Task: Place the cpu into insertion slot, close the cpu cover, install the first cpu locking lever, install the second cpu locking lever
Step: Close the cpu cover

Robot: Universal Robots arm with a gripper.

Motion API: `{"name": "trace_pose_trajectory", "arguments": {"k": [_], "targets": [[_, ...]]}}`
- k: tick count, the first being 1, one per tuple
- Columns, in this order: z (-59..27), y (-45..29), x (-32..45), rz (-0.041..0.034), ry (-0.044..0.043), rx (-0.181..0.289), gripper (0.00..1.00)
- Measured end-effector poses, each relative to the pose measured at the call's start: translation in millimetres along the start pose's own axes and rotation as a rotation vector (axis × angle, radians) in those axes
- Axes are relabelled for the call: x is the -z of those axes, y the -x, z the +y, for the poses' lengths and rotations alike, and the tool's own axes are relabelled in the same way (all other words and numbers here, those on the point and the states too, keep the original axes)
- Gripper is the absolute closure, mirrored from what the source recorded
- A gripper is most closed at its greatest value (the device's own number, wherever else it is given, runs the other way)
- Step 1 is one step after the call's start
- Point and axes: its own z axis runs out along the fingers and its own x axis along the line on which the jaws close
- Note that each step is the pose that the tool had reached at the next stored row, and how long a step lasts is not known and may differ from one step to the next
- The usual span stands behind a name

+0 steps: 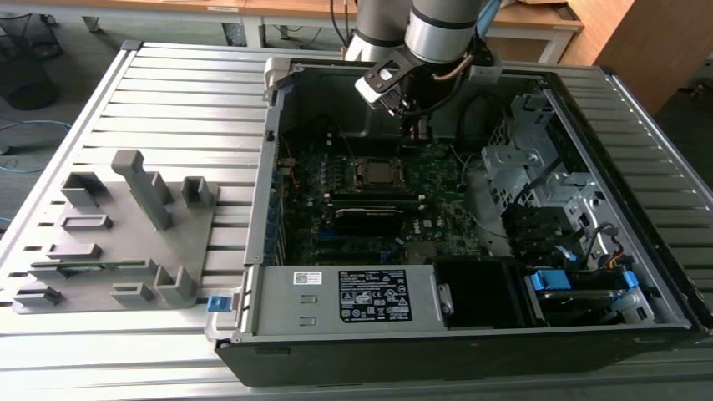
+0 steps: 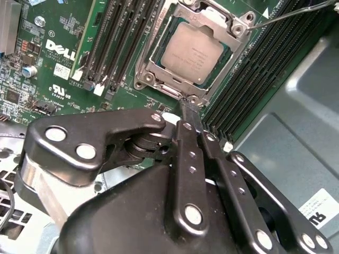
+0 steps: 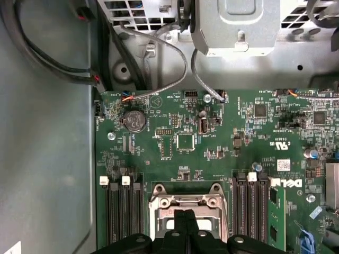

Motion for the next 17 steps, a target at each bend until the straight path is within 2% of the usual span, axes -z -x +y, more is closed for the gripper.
{"name": "trace_pose_trajectory", "arguments": {"k": [3,7,12,17], "targets": [[-0.1,0.0,-0.2,0.0000,-0.0007,0.007,0.89],[-0.5,0.0,-1.0,-0.0007,-0.0005,0.052,0.89],[-1.0,0.0,-1.5,-0.0018,-0.0002,0.123,0.89],[-1.0,0.0,-1.7,-0.0030,0.0003,0.214,0.89]]}}
